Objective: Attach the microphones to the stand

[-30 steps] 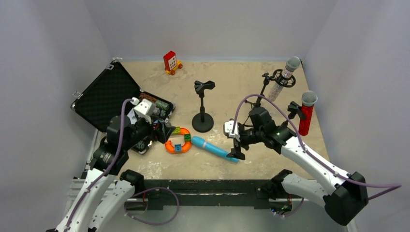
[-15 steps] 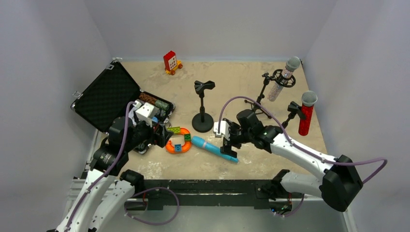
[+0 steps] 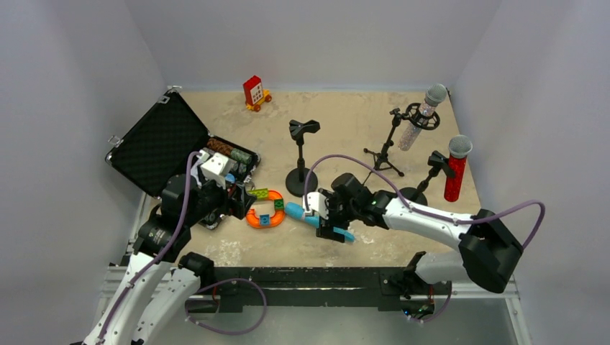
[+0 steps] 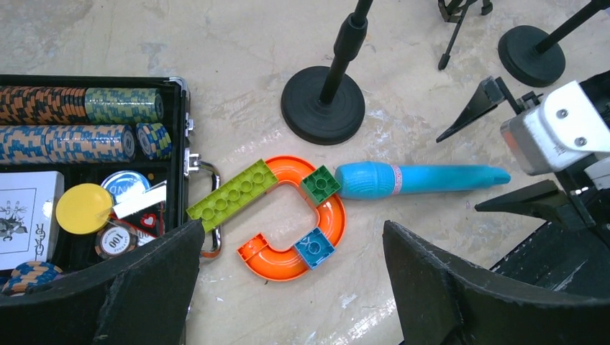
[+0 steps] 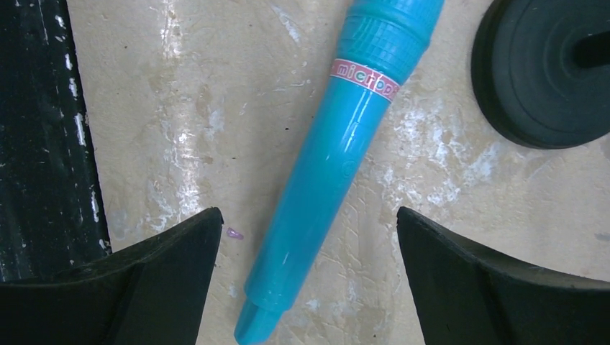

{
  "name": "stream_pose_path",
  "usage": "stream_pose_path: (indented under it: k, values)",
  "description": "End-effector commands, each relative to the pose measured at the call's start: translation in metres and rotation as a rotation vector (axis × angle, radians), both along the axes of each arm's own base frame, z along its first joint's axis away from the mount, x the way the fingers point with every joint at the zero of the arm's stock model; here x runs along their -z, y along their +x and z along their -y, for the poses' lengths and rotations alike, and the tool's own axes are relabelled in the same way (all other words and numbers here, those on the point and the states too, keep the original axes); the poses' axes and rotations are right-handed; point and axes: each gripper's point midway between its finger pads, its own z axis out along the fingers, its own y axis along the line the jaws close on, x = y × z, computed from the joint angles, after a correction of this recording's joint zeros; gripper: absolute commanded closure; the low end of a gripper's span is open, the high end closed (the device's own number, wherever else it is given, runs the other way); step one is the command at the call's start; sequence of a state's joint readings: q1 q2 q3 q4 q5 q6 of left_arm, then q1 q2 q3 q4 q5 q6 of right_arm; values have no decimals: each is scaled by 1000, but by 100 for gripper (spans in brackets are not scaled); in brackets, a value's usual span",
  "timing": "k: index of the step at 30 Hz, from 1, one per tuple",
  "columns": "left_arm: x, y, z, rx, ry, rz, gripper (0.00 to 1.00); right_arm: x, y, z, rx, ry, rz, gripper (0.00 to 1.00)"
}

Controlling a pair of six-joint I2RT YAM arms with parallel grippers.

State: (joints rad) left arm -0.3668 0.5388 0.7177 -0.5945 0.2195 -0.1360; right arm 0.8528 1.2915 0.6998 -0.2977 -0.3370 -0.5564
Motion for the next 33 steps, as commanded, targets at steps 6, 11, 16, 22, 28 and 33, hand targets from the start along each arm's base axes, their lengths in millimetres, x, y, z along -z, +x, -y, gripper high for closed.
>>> stream_pose_path:
  k: [6, 11, 16, 22, 28, 33]
  values:
    - [-11, 2, -5, -15, 8, 48, 3, 25, 2, -1, 31, -132, 3, 18]
    - [-12, 2, -5, -14, 8, 52, 3, 35, 5, 2, 66, -179, -6, 26]
    - [-12, 2, -4, -12, 6, 54, 3, 41, 8, 6, 94, -219, -17, 43]
    - [-13, 1, -4, -11, 6, 56, 2, 42, 8, 5, 106, -229, -36, 72]
    - [-12, 1, -4, -11, 6, 52, 2, 36, 19, 6, 163, -229, 1, 91]
    - [-12, 1, -4, -9, 5, 53, 3, 25, 29, 8, 201, -202, 15, 100]
